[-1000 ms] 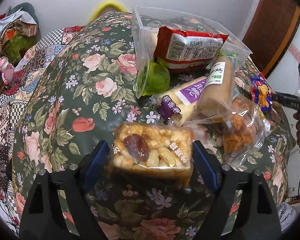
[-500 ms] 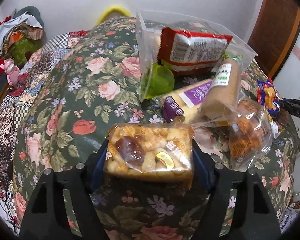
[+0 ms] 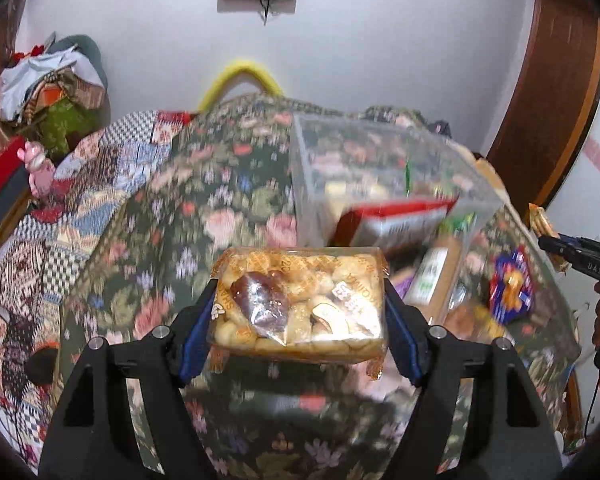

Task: Organize snacks
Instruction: 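Lower both held snacks into the clear box and open both tools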

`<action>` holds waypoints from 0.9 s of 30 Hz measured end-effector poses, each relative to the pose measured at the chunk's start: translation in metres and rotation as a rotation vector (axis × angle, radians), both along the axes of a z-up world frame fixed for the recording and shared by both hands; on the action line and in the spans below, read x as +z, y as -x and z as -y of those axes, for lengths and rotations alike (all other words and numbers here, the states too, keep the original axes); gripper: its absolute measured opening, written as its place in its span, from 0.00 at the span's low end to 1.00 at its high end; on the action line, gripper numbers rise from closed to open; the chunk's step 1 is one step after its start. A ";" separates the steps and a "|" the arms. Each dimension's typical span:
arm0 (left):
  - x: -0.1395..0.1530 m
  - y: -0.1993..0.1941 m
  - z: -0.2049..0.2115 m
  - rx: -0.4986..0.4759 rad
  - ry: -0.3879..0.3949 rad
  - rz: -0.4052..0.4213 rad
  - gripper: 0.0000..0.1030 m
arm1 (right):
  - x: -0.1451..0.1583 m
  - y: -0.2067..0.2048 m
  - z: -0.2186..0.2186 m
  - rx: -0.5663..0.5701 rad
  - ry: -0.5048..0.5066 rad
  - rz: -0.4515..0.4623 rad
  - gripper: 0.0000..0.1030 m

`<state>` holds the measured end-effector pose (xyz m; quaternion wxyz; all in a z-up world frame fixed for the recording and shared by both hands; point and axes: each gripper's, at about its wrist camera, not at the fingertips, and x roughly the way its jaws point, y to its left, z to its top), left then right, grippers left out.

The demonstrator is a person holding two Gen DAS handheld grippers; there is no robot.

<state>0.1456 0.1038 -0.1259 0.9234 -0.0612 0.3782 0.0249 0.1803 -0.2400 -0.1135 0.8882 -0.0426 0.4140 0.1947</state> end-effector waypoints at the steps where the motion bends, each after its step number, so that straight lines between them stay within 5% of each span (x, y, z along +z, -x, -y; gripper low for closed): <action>1: 0.005 -0.004 0.001 -0.002 -0.001 0.012 0.72 | 0.005 -0.002 -0.002 0.001 -0.009 0.011 0.31; 14: 0.043 -0.068 0.014 -0.010 -0.016 0.093 0.72 | 0.048 -0.025 -0.039 0.032 -0.095 0.138 0.31; 27: 0.027 -0.146 0.024 -0.054 0.008 0.011 0.72 | 0.049 -0.070 -0.092 0.088 -0.075 0.148 0.31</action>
